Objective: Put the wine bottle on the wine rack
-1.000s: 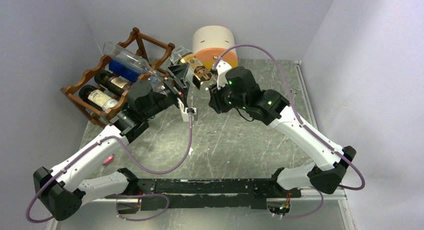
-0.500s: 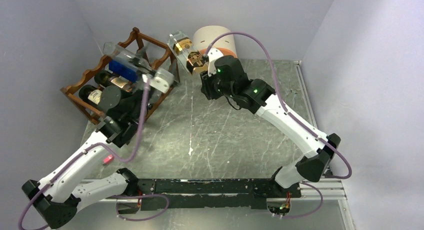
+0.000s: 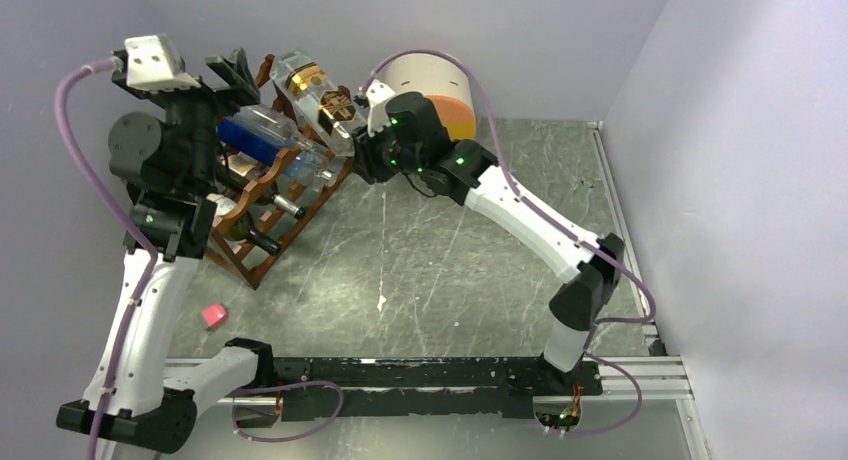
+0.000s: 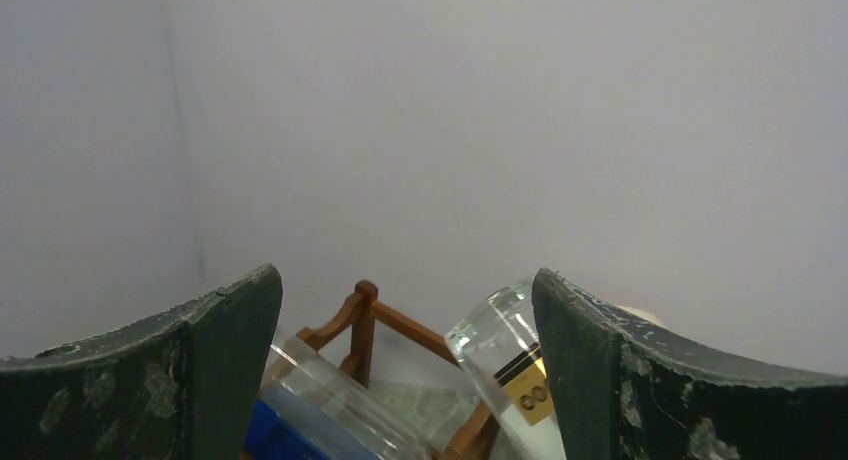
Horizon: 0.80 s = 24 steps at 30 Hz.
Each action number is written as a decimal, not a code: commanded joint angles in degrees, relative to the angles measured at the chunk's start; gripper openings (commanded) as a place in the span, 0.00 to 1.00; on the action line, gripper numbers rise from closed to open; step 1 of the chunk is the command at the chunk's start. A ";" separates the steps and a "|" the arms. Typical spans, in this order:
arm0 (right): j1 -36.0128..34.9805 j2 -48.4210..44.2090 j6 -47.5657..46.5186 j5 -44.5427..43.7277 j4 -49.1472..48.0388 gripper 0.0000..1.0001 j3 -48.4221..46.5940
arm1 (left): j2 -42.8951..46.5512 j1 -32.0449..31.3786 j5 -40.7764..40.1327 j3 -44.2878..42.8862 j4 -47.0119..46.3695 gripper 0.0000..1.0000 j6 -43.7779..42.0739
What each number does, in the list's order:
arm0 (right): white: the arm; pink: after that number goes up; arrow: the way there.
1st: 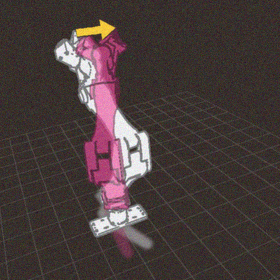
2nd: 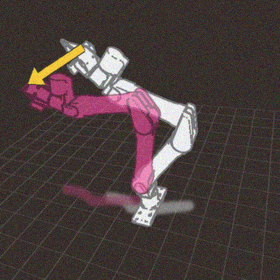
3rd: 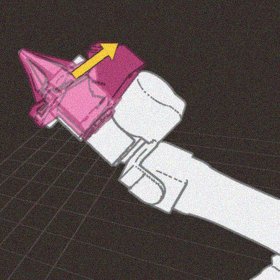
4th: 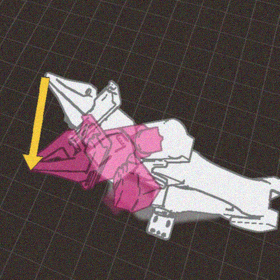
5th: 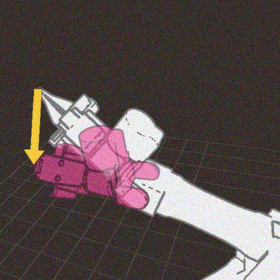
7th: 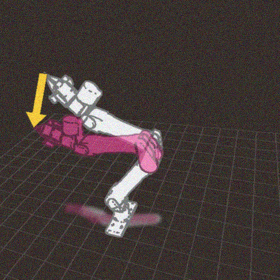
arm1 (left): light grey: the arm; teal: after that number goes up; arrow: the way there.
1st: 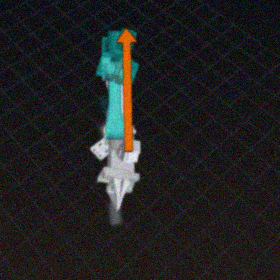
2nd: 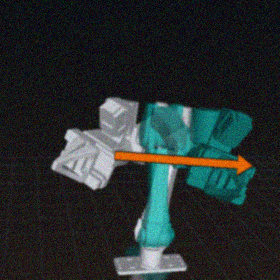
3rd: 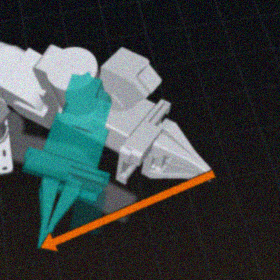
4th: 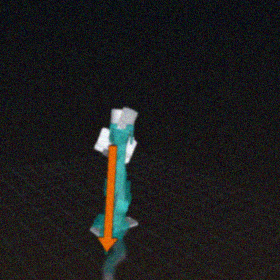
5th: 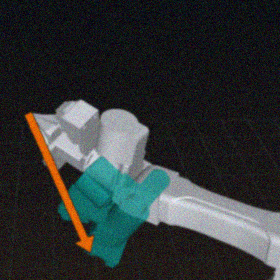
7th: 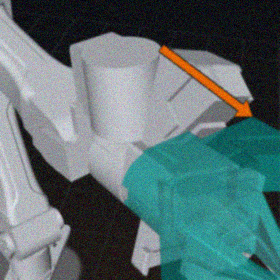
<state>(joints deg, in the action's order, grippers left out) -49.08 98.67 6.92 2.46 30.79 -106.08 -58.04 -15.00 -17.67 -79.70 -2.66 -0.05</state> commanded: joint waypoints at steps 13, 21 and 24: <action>-4.74 18.80 -5.16 4.39 -9.41 0.00 -24.78 | -3.74 28.99 32.54 0.48 19.47 0.98 33.79; -5.36 23.66 -6.23 6.88 -11.42 0.00 -26.85 | 0.74 33.15 29.95 -1.91 26.81 0.98 33.80; -5.44 25.10 -6.48 6.81 -12.54 0.00 -27.43 | 1.82 33.72 32.02 -0.83 28.18 0.98 34.31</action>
<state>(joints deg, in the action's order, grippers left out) -54.13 124.20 1.89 8.05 30.52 -128.79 -58.87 17.45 10.74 -79.55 22.55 32.73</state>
